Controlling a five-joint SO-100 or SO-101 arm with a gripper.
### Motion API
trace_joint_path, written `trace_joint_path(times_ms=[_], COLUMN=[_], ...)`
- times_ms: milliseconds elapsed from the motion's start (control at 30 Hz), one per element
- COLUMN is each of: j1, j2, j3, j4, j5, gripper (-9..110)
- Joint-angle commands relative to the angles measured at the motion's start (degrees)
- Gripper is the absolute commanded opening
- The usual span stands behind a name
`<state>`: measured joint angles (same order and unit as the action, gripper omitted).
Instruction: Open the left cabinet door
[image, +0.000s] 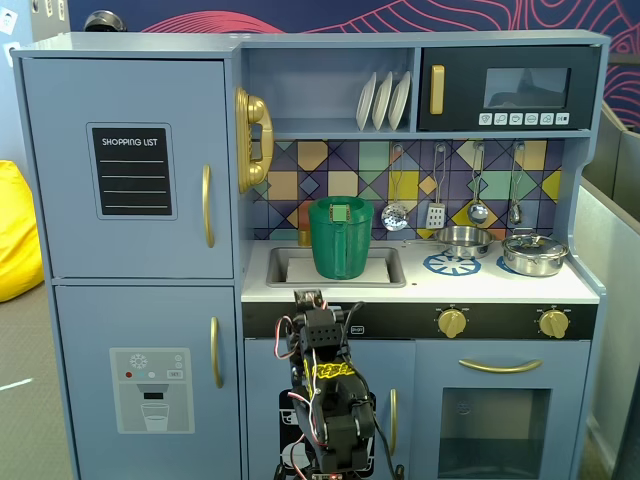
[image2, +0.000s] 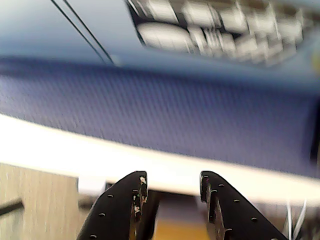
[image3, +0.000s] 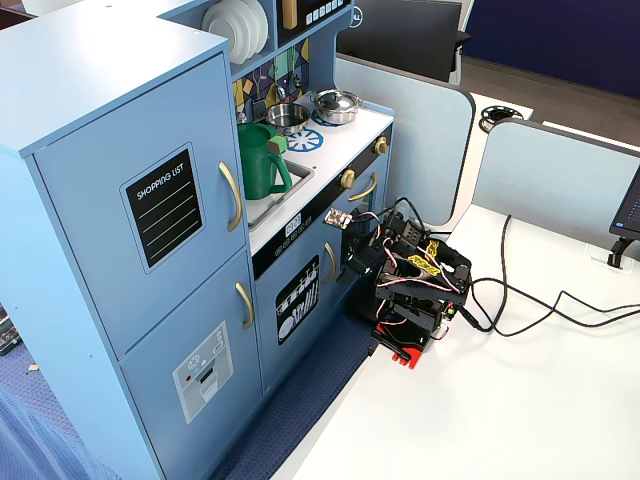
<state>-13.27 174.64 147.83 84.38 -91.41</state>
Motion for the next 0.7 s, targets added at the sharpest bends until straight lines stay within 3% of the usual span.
trace_joint_path(times_ms=[0,267,667], j1=[-3.1,-7.2,-15.0], j2=[-1.2,1.5,-7.6], j3=[-8.6,-10.0,-16.3], j4=[-3.8,-17.2,-43.2], j5=[-2.5,-14.4,-11.1], gripper=[3,3,4])
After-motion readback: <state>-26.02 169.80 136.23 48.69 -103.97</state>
